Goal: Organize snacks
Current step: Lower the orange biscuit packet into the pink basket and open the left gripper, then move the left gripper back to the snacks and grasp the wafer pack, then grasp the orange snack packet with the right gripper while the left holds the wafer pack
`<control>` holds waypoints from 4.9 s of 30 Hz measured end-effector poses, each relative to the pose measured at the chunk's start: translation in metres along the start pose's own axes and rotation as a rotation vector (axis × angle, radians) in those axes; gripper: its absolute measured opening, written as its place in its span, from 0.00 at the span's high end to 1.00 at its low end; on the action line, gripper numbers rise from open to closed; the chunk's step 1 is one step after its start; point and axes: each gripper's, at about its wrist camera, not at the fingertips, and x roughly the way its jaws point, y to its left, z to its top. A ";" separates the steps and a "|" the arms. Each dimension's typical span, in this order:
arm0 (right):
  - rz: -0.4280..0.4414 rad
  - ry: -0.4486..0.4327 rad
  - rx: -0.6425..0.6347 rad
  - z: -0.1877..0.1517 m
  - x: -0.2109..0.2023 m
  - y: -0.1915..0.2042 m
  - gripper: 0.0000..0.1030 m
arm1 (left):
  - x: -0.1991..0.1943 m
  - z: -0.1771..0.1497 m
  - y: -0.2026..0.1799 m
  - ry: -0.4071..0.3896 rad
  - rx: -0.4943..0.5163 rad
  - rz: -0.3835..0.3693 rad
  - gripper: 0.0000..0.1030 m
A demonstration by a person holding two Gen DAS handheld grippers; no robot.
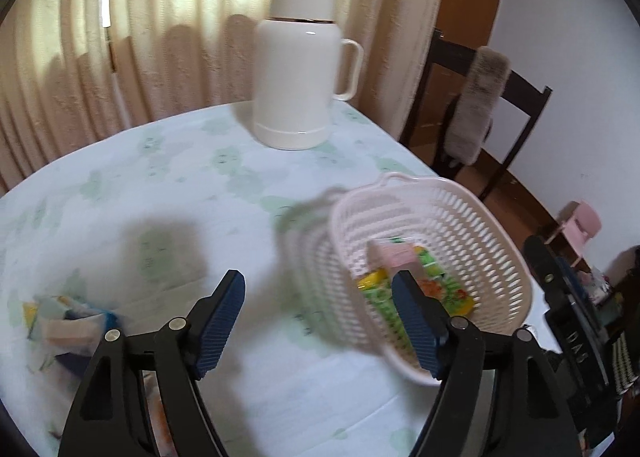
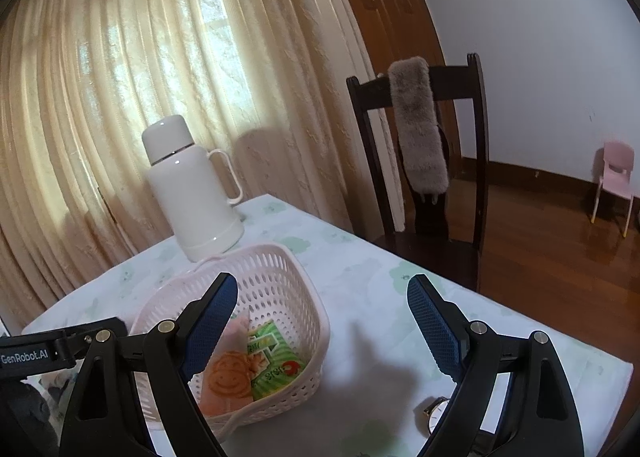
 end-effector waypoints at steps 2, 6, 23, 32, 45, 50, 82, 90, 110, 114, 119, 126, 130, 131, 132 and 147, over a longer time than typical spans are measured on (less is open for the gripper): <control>0.006 -0.007 -0.009 -0.001 -0.001 0.002 0.15 | -0.005 -0.003 0.009 -0.002 -0.009 0.019 0.29; 0.010 -0.020 -0.016 -0.001 -0.003 0.004 0.15 | -0.017 -0.010 0.028 -0.014 -0.024 0.063 0.28; -0.023 -0.051 -0.065 -0.002 -0.009 0.012 0.15 | -0.046 -0.022 0.149 -0.025 -0.246 0.226 0.18; -0.058 -0.085 -0.111 -0.004 -0.013 0.020 0.15 | -0.022 -0.030 0.175 0.039 -0.273 0.220 0.17; -0.071 -0.079 -0.150 -0.005 -0.009 0.028 0.15 | 0.001 -0.041 0.173 0.066 -0.194 0.236 0.14; -0.073 -0.078 -0.158 -0.005 -0.009 0.029 0.15 | 0.002 -0.043 0.175 0.060 -0.189 0.258 0.15; -0.013 -0.241 -0.422 -0.037 -0.069 0.100 0.15 | -0.116 -0.072 0.213 -0.150 -0.339 0.264 0.31; 0.330 -0.015 -0.564 -0.081 -0.084 0.167 0.12 | -0.122 -0.093 0.227 -0.134 -0.365 0.252 0.31; 0.462 0.539 -0.629 -0.144 -0.008 0.243 0.57 | -0.129 -0.108 0.225 -0.133 -0.342 0.259 0.30; 0.442 0.530 -0.646 -0.143 -0.006 0.244 0.70 | -0.126 -0.109 0.222 -0.128 -0.335 0.259 0.30; 0.450 0.529 -0.615 -0.139 -0.005 0.240 0.75 | -0.123 -0.110 0.221 -0.119 -0.335 0.258 0.30; 0.471 0.465 -0.570 -0.123 -0.020 0.232 0.76 | -0.119 -0.110 0.217 -0.109 -0.325 0.255 0.30; 0.472 0.434 -0.542 -0.113 -0.027 0.226 0.76 | -0.117 -0.110 0.217 -0.105 -0.325 0.250 0.30; 0.471 0.427 -0.533 -0.109 -0.028 0.224 0.76 | -0.117 -0.110 0.216 -0.104 -0.324 0.250 0.30; 0.471 0.419 -0.526 -0.107 -0.030 0.222 0.76 | -0.117 -0.111 0.216 -0.104 -0.324 0.250 0.30; 0.355 0.265 -0.378 -0.050 -0.039 0.170 0.76 | -0.111 -0.111 0.210 -0.091 -0.304 0.243 0.30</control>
